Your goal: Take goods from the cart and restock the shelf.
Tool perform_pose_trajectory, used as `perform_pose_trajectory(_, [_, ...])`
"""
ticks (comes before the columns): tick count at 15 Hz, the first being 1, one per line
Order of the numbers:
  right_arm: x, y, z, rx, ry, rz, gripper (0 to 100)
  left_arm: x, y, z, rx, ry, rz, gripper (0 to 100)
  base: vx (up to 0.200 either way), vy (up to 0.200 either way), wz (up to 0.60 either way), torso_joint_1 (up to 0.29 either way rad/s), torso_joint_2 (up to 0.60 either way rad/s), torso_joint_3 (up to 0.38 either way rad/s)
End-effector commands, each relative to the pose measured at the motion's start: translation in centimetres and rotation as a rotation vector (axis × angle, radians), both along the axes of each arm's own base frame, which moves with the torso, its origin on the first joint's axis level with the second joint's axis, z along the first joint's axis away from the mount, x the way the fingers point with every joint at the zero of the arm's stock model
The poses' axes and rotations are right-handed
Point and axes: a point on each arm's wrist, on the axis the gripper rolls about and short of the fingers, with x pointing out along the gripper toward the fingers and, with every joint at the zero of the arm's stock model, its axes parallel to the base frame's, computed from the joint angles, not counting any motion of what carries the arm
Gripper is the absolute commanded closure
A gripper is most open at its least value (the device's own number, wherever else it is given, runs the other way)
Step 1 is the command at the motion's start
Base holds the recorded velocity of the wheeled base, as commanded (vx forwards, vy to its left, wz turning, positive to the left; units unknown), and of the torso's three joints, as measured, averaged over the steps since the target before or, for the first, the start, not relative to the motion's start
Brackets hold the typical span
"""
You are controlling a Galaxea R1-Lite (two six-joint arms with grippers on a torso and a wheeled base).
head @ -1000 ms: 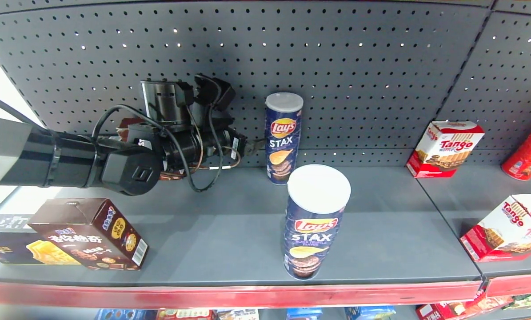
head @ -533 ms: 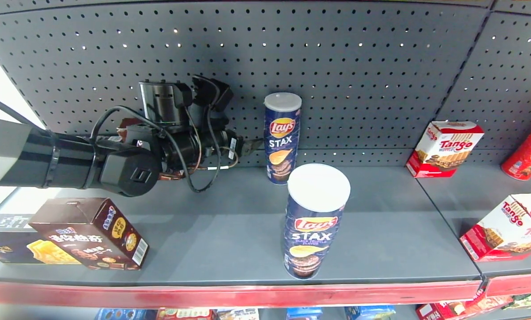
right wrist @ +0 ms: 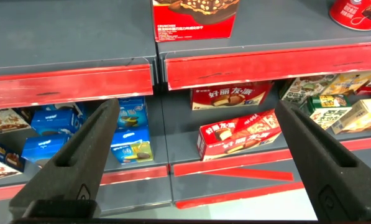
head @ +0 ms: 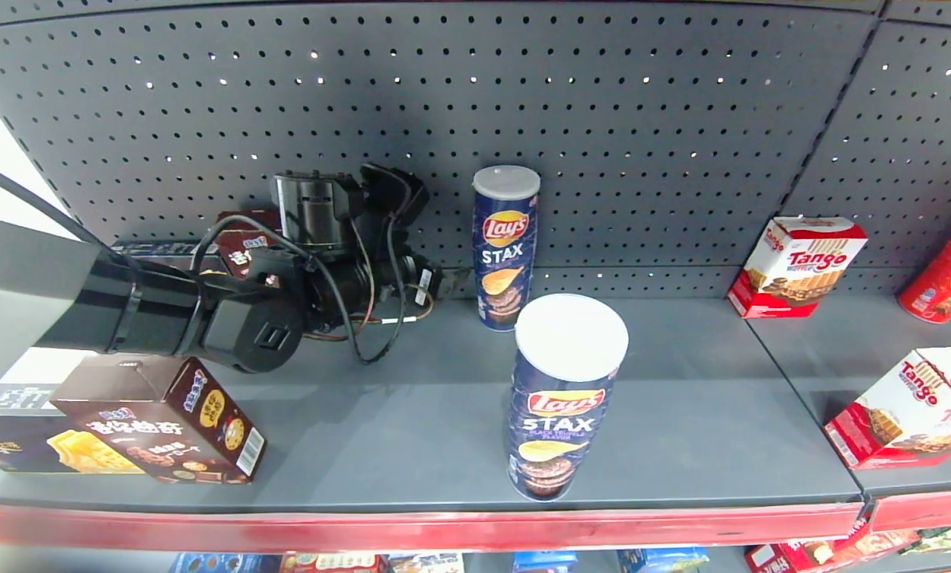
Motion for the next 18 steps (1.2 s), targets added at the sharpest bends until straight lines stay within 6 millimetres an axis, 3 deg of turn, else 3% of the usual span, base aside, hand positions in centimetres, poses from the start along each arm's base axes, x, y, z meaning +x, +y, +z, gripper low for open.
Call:
perform_pose_trajectory(1, [0.0,0.0,0.0,0.001,0.002,0.000,0,0.3,-0.2,-0.8,0.009,0.017,0.010,0,0.000,0.000,0.00,0.000,0.00,0.000])
perform_pose_trajectory(5, [0.0,0.0,0.0,0.000,0.002,-0.001,0,0.7,-0.3,-1.4,0.014,0.025,0.051,0,0.000,0.000,0.00,0.000,0.00,0.000])
perform_pose_trajectory(12, [0.0,0.0,0.0,0.000,0.002,0.000,0,1.3,-2.3,-3.2,0.014,0.028,0.011,0,0.000,0.000,0.00,0.000,0.00,0.000])
perform_pose_trajectory(17, [0.0,0.0,0.0,0.001,0.002,0.000,0,1.2,-2.3,-3.0,0.005,0.018,0.015,0,0.000,0.000,0.00,0.000,0.00,0.000])
perform_pose_trajectory(18, [0.0,0.0,0.0,0.000,0.002,0.000,0,0.8,-2.0,-1.8,-0.012,-0.019,0.018,0,0.000,0.000,0.00,0.000,0.00,0.000])
